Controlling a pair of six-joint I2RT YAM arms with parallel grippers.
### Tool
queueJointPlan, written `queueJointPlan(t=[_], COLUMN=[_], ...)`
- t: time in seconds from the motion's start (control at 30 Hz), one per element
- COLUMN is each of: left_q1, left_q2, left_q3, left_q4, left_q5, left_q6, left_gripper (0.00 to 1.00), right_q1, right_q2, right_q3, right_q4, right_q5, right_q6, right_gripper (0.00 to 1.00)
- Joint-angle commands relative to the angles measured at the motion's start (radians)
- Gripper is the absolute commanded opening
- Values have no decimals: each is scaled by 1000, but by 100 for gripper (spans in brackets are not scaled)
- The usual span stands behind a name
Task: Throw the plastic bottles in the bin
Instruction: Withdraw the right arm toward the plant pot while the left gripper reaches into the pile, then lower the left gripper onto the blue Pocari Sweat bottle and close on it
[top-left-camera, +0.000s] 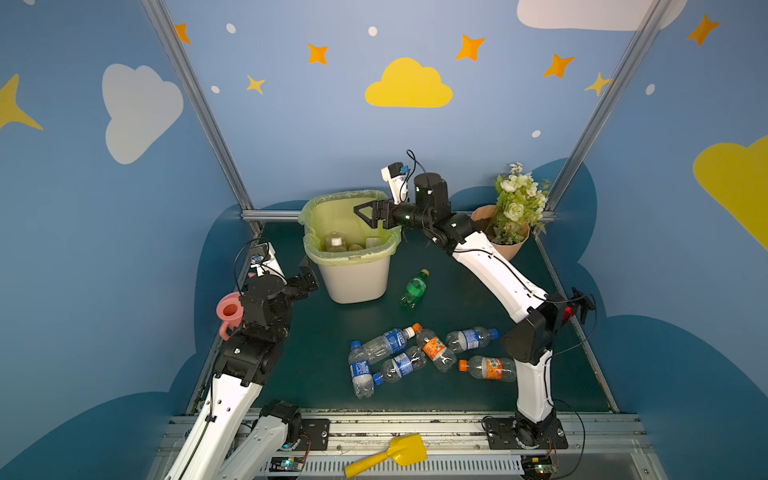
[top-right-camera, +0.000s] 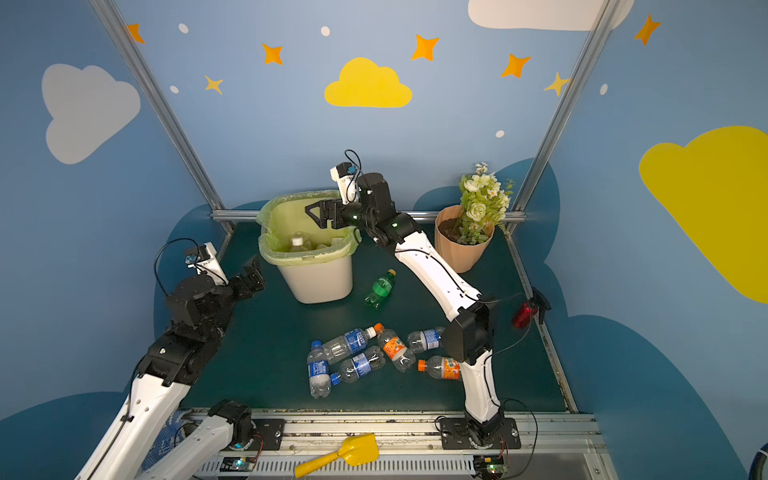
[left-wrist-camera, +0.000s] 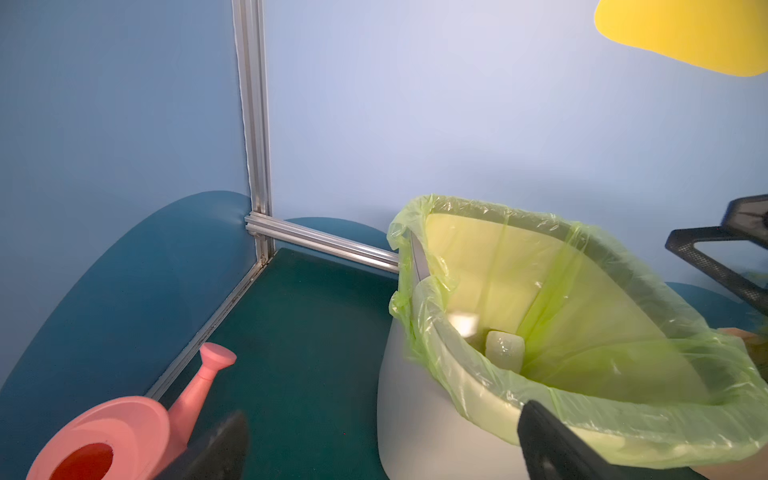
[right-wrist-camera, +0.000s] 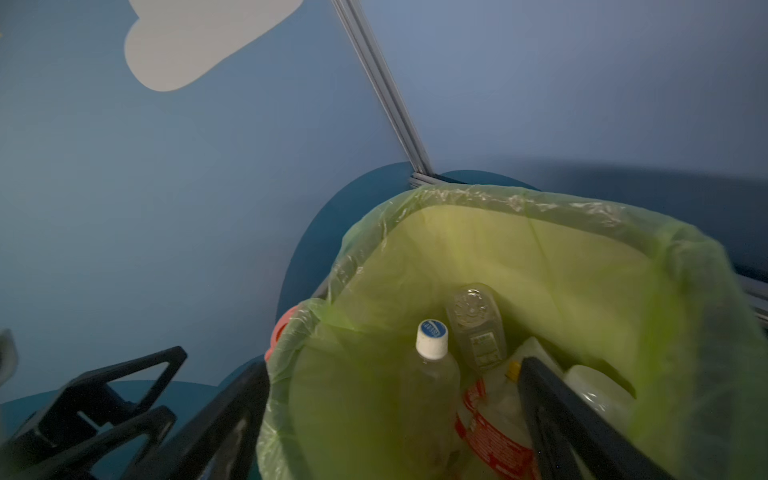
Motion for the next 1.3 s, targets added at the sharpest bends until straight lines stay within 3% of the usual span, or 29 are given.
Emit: queueJointPlan(t=[0.0,0.13,0.3,0.43,0.77,1.03,1.27], left_q1=[3,-5,-64,-160,-416,-547,-579], left_q2=[-23,-39,-44,-31,70,261,442], left_q3=[4,3,11,17,34,103,166], left_q4=[7,36,37,30,-4,-170,-345], left_q5=[93,165,167,100,-49,81,244], left_q6=[75,94,164,212,312,352,380], left_gripper=[100,100,100,100,100,100,100], right_q1=[-39,-78,-171,-228,-354,-429,-481], right_q2=[-204,-383,-568,-662,-749,-829,-873], right_q3=[-24,-253,-549,-728,-1065,-1216,-1246], right_q4=[-26,54,119,99,69,54,54], right_q5=[83,153,197,271,271,296,304], right_q6=[-102,-118,-68,-26,143,197,209], right_gripper=[94,95,96,96,96,96,96])
